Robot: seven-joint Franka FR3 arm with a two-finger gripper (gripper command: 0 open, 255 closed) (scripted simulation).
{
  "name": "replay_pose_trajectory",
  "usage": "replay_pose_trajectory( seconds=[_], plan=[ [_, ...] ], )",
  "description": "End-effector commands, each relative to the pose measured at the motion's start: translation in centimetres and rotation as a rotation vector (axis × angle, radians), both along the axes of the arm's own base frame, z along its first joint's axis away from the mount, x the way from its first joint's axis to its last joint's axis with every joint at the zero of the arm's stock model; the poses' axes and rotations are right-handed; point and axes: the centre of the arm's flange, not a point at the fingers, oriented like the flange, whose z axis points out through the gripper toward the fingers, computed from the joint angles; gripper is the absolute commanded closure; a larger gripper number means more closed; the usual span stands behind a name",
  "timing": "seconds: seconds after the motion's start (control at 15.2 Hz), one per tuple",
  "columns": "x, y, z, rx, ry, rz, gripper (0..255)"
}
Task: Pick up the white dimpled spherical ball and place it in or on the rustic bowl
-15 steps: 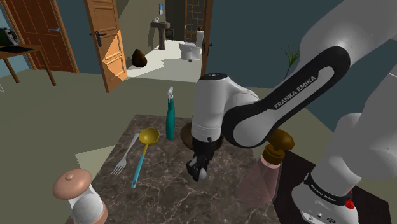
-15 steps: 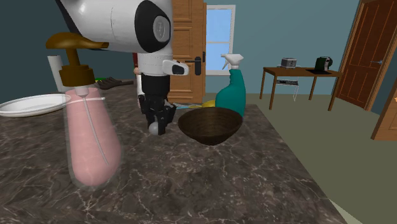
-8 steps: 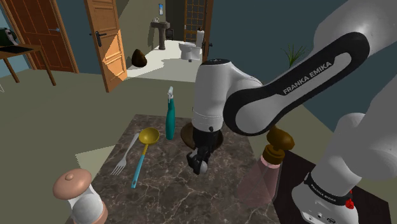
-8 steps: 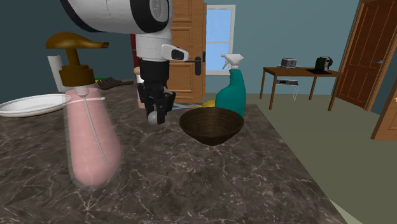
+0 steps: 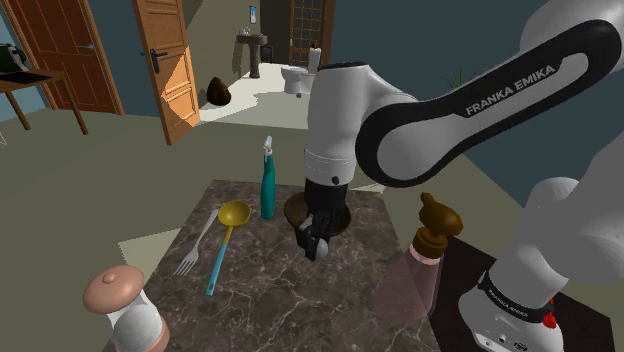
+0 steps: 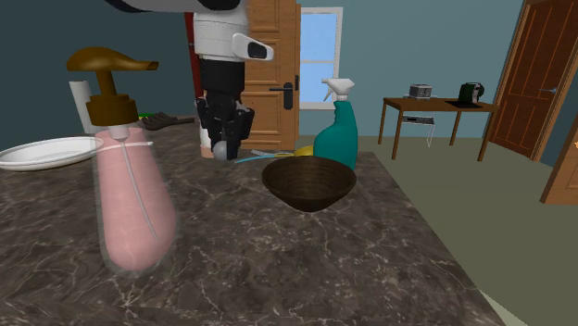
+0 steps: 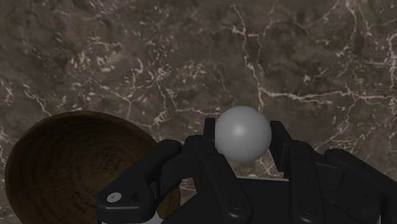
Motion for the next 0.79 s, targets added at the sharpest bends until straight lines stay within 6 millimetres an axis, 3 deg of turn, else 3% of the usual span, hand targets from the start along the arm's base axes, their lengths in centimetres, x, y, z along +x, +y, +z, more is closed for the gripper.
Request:
replay_pose_trajectory(
  seconds=[0.0, 0.59, 0.73],
  plan=[
    [-0.1, 0.0, 1.0, 0.000, 0.000, 0.000, 255],
    [-0.1, 0.0, 5.5, 0.000, 0.000, 0.000, 255],
    [1.7, -2.0, 5.6, 0.000, 0.000, 0.000, 255]
  ],
)
